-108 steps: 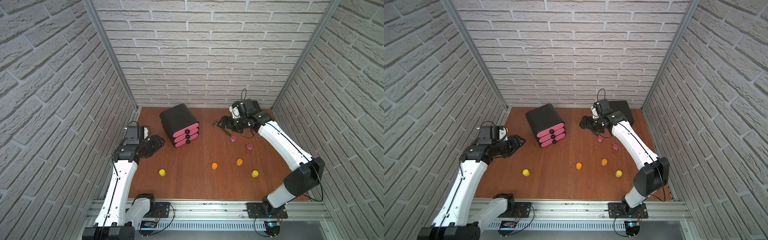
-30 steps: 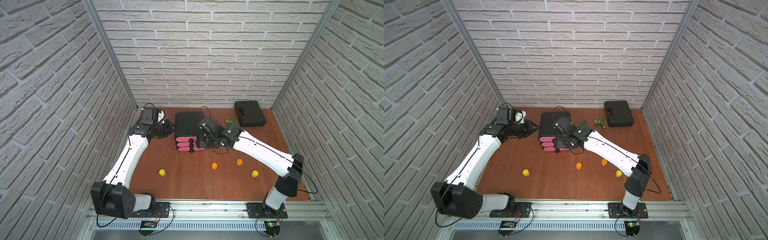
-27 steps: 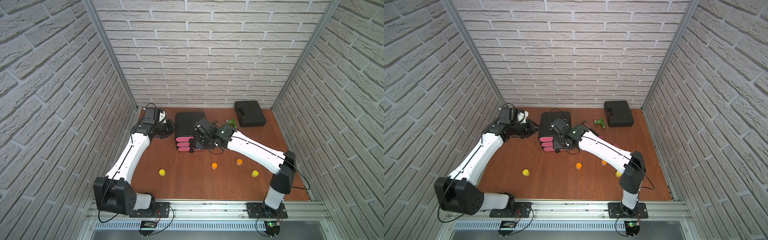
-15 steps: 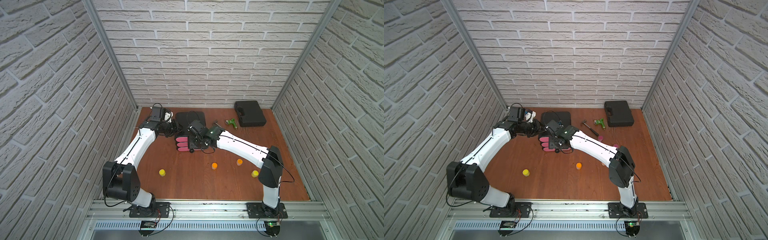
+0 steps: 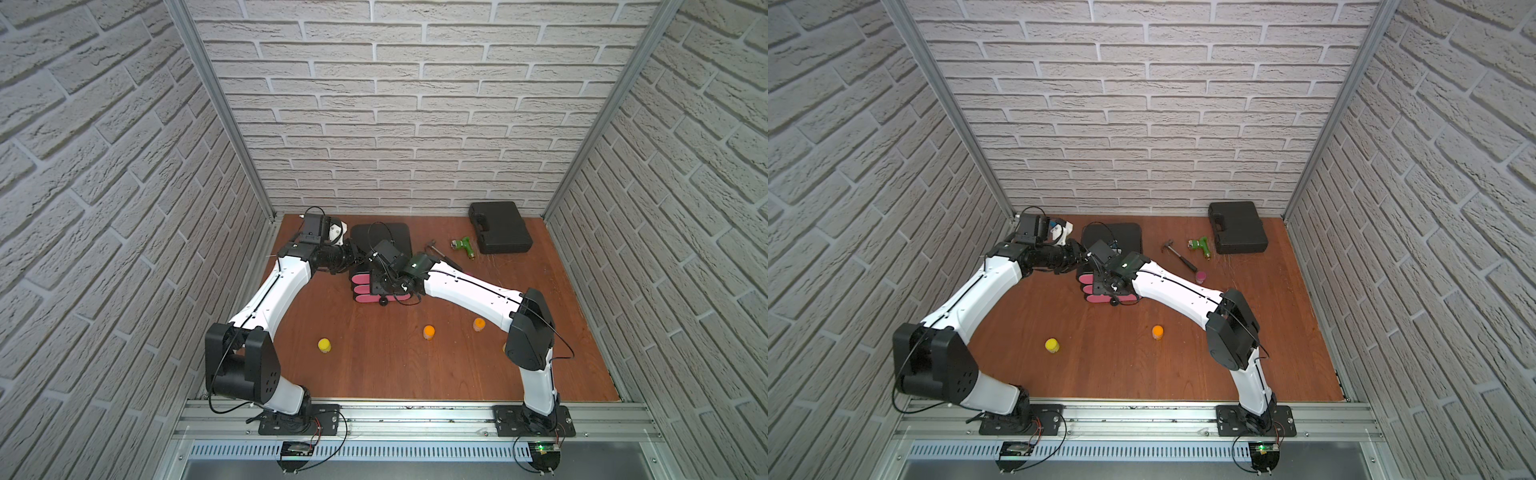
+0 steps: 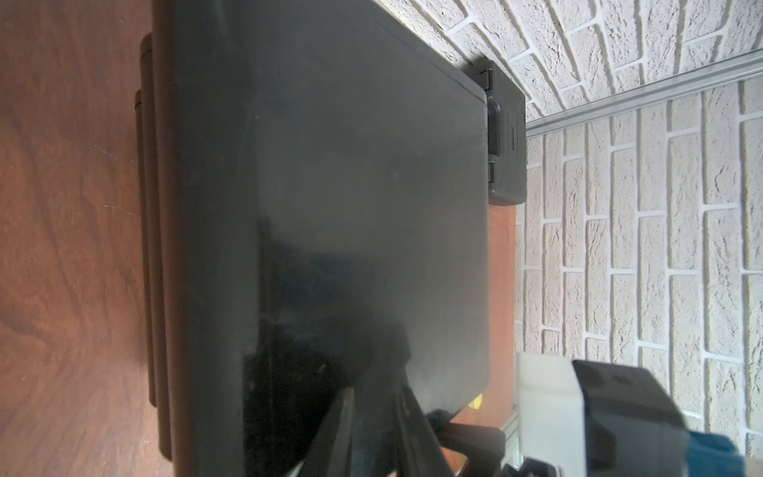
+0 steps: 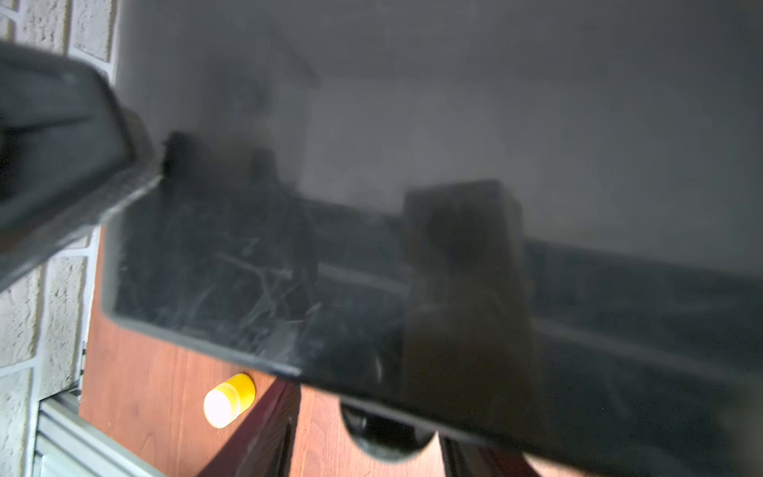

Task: Put the paint cans in the drawer according to color
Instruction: Open the drawer in the storage box.

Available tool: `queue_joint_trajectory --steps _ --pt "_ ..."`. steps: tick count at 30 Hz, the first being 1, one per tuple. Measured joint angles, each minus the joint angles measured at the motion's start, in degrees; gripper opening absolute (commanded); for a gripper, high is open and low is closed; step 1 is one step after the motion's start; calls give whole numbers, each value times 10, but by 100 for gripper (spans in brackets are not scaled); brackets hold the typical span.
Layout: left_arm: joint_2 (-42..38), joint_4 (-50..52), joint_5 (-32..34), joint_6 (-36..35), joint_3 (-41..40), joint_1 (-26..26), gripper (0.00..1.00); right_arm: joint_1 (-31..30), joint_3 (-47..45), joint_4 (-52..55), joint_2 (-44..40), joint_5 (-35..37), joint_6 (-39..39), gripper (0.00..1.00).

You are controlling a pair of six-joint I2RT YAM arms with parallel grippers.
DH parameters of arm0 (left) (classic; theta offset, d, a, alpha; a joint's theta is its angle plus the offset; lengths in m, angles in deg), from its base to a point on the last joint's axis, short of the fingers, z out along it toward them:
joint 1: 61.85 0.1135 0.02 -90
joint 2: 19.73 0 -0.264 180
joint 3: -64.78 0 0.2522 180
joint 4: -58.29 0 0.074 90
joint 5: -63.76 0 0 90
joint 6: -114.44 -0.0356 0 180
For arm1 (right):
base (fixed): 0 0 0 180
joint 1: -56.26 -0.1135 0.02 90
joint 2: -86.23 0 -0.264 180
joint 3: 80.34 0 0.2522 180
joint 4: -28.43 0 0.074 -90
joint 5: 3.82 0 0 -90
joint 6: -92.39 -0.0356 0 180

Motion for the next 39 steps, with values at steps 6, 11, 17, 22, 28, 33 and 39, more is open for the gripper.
queue_joint_trajectory --steps 6,11,17,22,28,33,39 --pt "0 -8 1 -10 -4 0 23 0 -3 1 0 14 -10 36" --pt "-2 -28 1 -14 -15 0 23 -5 -22 -9 -12 17 -27 32" --pt "-3 -43 1 -14 -21 0 23 -25 -63 -7 -43 5 -46 32" --pt "-5 -52 2 -14 -26 0 24 -40 -88 -5 -62 -7 -63 32" --pt "-8 -57 4 -14 -30 -2 25 -55 -105 0 -70 -11 -84 36" --pt "-9 -57 6 -14 -30 -3 28 -56 -105 7 -70 -11 -90 50" --pt "-12 -17 18 -16 -9 -3 38 -55 -70 46 -75 -3 -80 81"
